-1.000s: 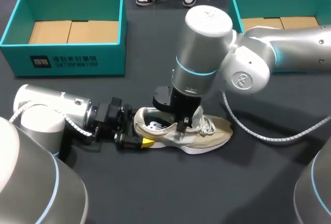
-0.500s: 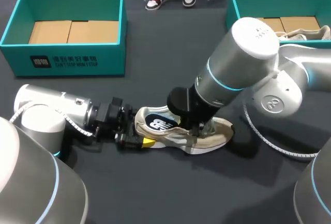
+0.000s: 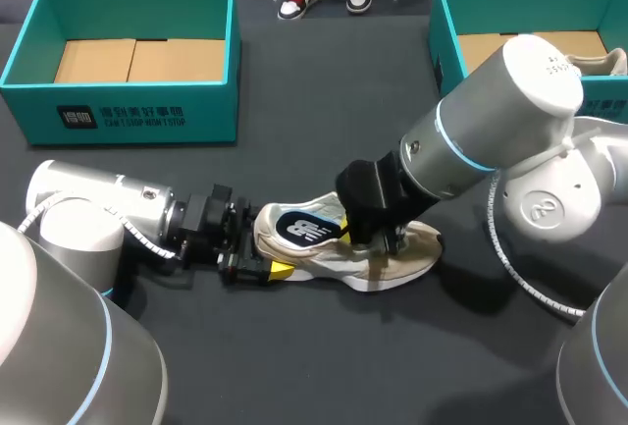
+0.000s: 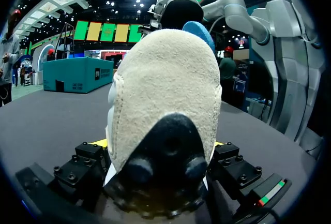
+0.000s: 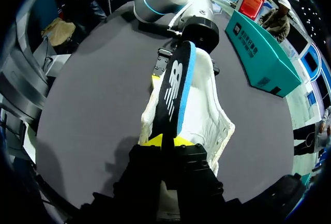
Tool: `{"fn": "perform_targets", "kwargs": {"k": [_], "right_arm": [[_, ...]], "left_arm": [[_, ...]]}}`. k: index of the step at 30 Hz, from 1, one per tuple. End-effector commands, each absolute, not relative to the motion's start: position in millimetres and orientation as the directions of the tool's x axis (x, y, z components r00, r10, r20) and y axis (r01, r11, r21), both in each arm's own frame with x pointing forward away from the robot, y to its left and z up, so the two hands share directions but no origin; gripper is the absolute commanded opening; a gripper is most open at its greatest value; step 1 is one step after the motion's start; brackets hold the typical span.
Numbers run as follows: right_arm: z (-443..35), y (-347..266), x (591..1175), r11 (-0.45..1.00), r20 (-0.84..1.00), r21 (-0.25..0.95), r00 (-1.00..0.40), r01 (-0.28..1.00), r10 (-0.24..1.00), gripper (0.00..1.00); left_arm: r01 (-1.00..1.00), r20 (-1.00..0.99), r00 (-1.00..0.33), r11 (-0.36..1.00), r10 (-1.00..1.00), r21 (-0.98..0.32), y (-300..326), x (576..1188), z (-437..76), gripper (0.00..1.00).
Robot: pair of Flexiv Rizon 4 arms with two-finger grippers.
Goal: Take the shoe out of the shoebox, open the shoe tongue, remove and reinsert the insole, then place the shoe into the shoebox
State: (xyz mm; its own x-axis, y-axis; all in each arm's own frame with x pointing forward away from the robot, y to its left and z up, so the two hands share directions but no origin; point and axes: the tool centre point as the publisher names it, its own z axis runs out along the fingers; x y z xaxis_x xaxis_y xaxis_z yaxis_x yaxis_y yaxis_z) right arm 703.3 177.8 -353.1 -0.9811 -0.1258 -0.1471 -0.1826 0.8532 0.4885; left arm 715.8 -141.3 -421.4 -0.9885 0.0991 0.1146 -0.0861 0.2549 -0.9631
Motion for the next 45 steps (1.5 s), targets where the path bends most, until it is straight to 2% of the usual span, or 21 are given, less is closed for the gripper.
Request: {"fn": "perform_targets", "kwargs": {"k": [1, 8, 22, 23, 24, 26, 28, 29, 30, 35, 36, 37, 38, 39, 41, 43, 45], "right_arm": [[-340, 200, 711, 0.876, -0.121, 0.437, -0.978, -0.206, -0.17, 0.0], [-332, 222, 715, 0.873, -0.108, 0.409, -0.964, -0.266, -0.243, 0.0], [-324, 242, 714, 0.867, -0.075, 0.388, -0.949, -0.311, -0.307, 0.0], [-324, 242, 714, 0.869, -0.07, 0.385, -0.949, -0.311, -0.309, 0.18], [-324, 242, 714, 0.869, -0.069, 0.384, -0.948, -0.312, -0.31, 0.31], [-323, 241, 715, 0.871, -0.058, 0.386, -0.951, -0.303, -0.305, 0.43], [-322, 240, 715, 0.876, -0.044, 0.386, -0.955, -0.288, -0.294, 0.51], [-321, 239, 716, 0.879, -0.037, 0.386, -0.957, -0.279, -0.288, 0.6], [-320, 238, 716, 0.881, -0.031, 0.386, -0.959, -0.273, -0.283, 0.62], [-313, 235, 717, 0.889, -0.004, 0.391, -0.966, -0.239, -0.258, 0.5], [-312, 235, 718, 0.89, 0.004, 0.391, -0.967, -0.234, -0.255, 0.5], [-310, 235, 718, 0.891, 0.011, 0.393, -0.968, -0.227, -0.252, 0.55], [-309, 234, 719, 0.89, 0.018, 0.399, -0.969, -0.22, -0.248, 0.65], [-308, 234, 719, 0.891, 0.028, 0.401, -0.969, -0.213, -0.245, 0.65], [-306, 234, 720, 0.889, 0.041, 0.41, -0.969, -0.204, -0.242, 0.6], [-304, 235, 721, 0.887, 0.059, 0.418, -0.968, -0.196, -0.242, 0.52], [-303, 236, 723, 0.886, 0.088, 0.423, -0.965, -0.187, -0.246, 0.49]], "left_arm": [[-0.087, 0.115, -0.989, 0.256, 0.098, -0.963, -141, 717, -422, 0.0], [-0.087, 0.115, -0.989, 0.256, 0.098, -0.963, -141, 717, -422, 0.0], [-0.087, 0.115, -0.989, 0.256, 0.098, -0.963, -141, 717, -422, 0.0], [-0.087, 0.115, -0.989, 0.256, 0.098, -0.963, -141, 717, -422, 0.0], [-0.087, 0.115, -0.989, 0.256, 0.098, -0.963, -141, 717, -422, 0.0], [-0.087, 0.115, -0.989, 0.256, 0.098, -0.963, -141, 717, -422, 0.0], [-0.087, 0.115, -0.989, 0.256, 0.098, -0.963, -141, 717, -422, 0.0], [-0.087, 0.115, -0.989, 0.256, 0.098, -0.963, -141, 717, -422, 0.0], [-0.087, 0.115, -0.989, 0.256, 0.098, -0.963, -141, 717, -422, 0.0], [-0.087, 0.115, -0.989, 0.256, 0.098, -0.963, -141, 717, -422, 0.0], [-0.087, 0.115, -0.989, 0.256, 0.098, -0.963, -141, 717, -422, 0.0], [-0.087, 0.115, -0.989, 0.256, 0.098, -0.963, -141, 717, -422, 0.0], [-0.087, 0.115, -0.989, 0.256, 0.098, -0.963, -141, 717, -422, 0.0], [-0.087, 0.115, -0.989, 0.256, 0.098, -0.963, -141, 717, -422, 0.0], [-0.087, 0.115, -0.989, 0.256, 0.098, -0.963, -141, 717, -422, 0.0], [-0.087, 0.115, -0.989, 0.256, 0.098, -0.963, -141, 717, -422, 0.0], [-0.087, 0.115, -0.989, 0.256, 0.098, -0.963, -141, 717, -422, 0.0]]}}
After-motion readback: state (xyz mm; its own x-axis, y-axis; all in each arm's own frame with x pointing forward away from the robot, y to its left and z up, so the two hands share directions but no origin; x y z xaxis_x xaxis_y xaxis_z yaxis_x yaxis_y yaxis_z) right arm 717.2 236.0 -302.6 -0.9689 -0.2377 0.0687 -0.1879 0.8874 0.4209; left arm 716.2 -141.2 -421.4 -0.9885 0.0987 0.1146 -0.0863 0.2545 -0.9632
